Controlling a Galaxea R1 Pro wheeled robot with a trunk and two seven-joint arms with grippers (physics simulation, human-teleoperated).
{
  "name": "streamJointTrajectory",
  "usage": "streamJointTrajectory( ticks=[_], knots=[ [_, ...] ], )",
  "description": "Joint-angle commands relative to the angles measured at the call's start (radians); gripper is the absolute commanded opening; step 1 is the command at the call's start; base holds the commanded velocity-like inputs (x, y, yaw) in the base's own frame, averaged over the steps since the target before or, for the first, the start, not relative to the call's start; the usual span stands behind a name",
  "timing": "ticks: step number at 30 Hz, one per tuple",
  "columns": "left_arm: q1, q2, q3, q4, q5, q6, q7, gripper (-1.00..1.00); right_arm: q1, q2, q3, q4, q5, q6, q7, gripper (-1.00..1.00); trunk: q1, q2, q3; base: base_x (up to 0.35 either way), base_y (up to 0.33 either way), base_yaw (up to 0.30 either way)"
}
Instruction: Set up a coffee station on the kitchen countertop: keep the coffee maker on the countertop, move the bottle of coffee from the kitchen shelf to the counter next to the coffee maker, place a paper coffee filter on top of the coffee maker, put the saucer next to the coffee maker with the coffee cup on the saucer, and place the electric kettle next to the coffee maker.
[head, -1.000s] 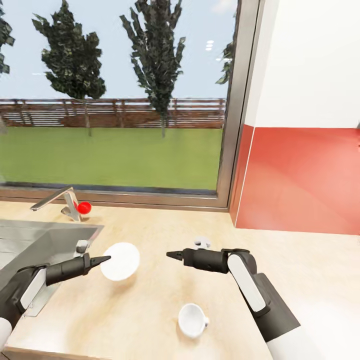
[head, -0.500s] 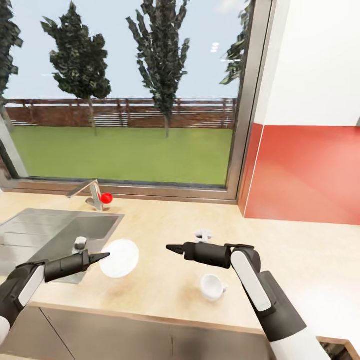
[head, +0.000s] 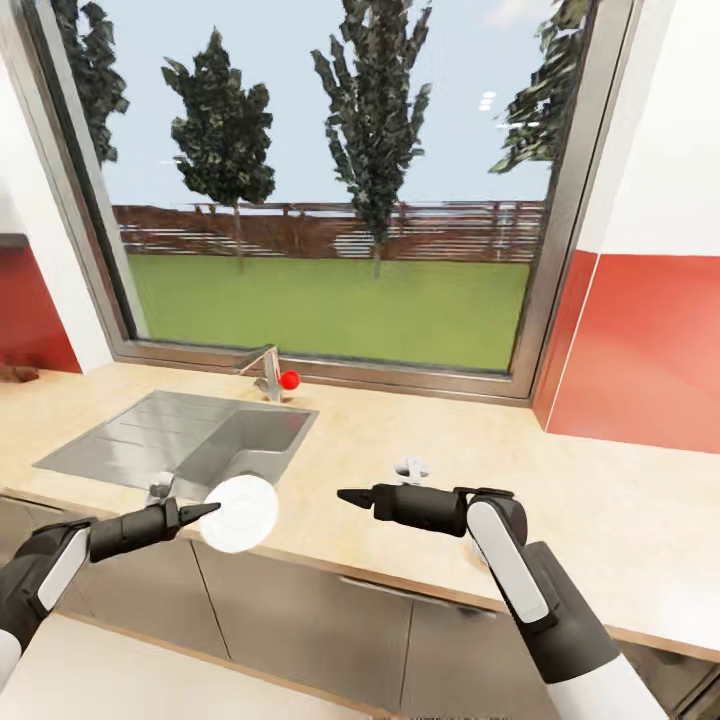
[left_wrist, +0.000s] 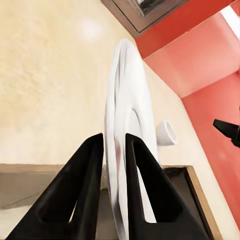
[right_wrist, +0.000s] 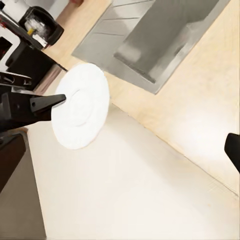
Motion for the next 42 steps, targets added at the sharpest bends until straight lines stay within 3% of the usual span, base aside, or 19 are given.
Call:
streamJointTrajectory(
  ticks=[1,20,22,23,24,26,28,30,32,35,36,37,39,42],
  knots=[
    [-0.001,0.0,0.0,0.0,0.004,0.005,0.001,-1.0,-0.001,-0.001,0.0,0.0,0.01,0.003,0.009,1.0,0.0,-0.002,-0.001,-0.279,0.235,0.246],
    [0.01,0.0,0.0,0.002,-0.002,0.004,-0.04,-1.0,-0.001,0.0,0.001,0.002,0.009,0.003,0.009,1.0,0.0,-0.002,0.011,-0.291,0.188,0.149],
    [0.014,0.001,0.0,0.009,-0.003,0.002,-0.039,-1.0,-0.001,0.001,0.004,0.018,0.009,0.003,0.01,1.0,0.0,-0.002,0.011,-0.251,0.214,0.002],
    [0.017,0.004,0.0,0.014,-0.006,-0.006,-0.038,-1.0,-0.001,0.007,0.005,0.083,0.006,0.003,0.011,1.0,0.0,-0.002,0.011,-0.022,0.019,0.0],
    [0.017,0.018,0.001,0.014,-0.003,-0.005,-0.04,-1.0,0.013,0.006,0.068,0.139,0.009,0.004,0.011,1.0,0.0,-0.002,0.011,-0.004,0.003,0.0],
    [0.018,0.037,0.007,0.014,-0.002,-0.004,-0.043,-1.0,0.033,0.003,0.126,0.196,0.009,0.004,0.011,1.0,0.0,-0.002,0.011,-0.002,0.002,0.0],
    [0.018,0.058,0.044,0.014,-0.003,-0.001,-0.06,-1.0,0.056,0.001,0.146,0.255,0.01,0.004,0.011,1.0,0.0,-0.002,0.011,0.0,0.0,0.0],
    [0.018,0.102,0.092,0.014,-0.01,0.003,-0.107,-1.0,0.083,0.0,0.155,0.343,0.013,0.002,0.012,1.0,0.0,-0.002,0.011,0.0,0.0,0.0],
    [0.018,0.123,0.101,0.014,-0.012,0.005,-0.129,-1.0,0.091,0.0,0.159,0.408,0.015,-0.009,0.012,1.0,0.0,-0.002,0.011,0.0,0.0,0.0],
    [0.018,0.137,0.106,0.014,-0.013,0.006,-0.149,-1.0,0.097,0.001,0.211,0.586,0.016,-0.124,0.012,1.0,0.0,-0.002,0.011,0.0,0.0,0.0],
    [0.018,0.138,0.107,0.014,-0.011,0.006,-0.151,-1.0,0.098,0.003,0.244,0.673,0.016,-0.199,0.012,1.0,0.0,-0.002,0.011,0.0,0.0,0.0],
    [0.018,0.138,0.105,0.015,-0.011,0.005,-0.152,-1.0,0.098,0.009,0.308,0.829,0.016,-0.34,0.012,1.0,0.0,-0.002,0.011,0.0,0.0,0.0],
    [0.02,0.137,0.104,0.026,-0.012,0.0,-0.153,-1.0,0.099,0.019,0.366,0.971,0.016,-0.48,0.011,1.0,0.0,-0.002,0.011,0.0,0.0,0.0],
    [0.032,0.137,0.105,0.051,-0.009,-0.006,-0.153,-1.0,0.099,0.042,0.394,1.13,0.016,-0.621,0.006,1.0,0.0,-0.002,0.011,0.0,0.0,0.0]
  ],
)
